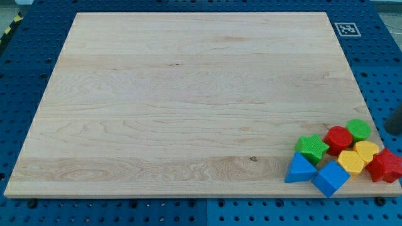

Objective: Adjust the group of blocks at the bottom right side of the board

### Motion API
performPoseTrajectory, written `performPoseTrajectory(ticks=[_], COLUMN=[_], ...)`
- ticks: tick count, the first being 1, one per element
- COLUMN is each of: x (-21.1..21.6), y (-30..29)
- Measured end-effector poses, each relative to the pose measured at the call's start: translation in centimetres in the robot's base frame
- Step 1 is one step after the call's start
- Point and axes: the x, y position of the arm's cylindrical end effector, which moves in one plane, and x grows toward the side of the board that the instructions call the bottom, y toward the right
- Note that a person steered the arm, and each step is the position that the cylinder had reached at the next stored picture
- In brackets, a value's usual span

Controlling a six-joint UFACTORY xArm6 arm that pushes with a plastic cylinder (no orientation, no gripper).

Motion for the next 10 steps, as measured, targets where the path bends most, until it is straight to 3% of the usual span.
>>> performPoseTrajectory(ticks=[2,3,10], x=[7.1,7.7,4.3], y=[1.6,0.8,-5.1])
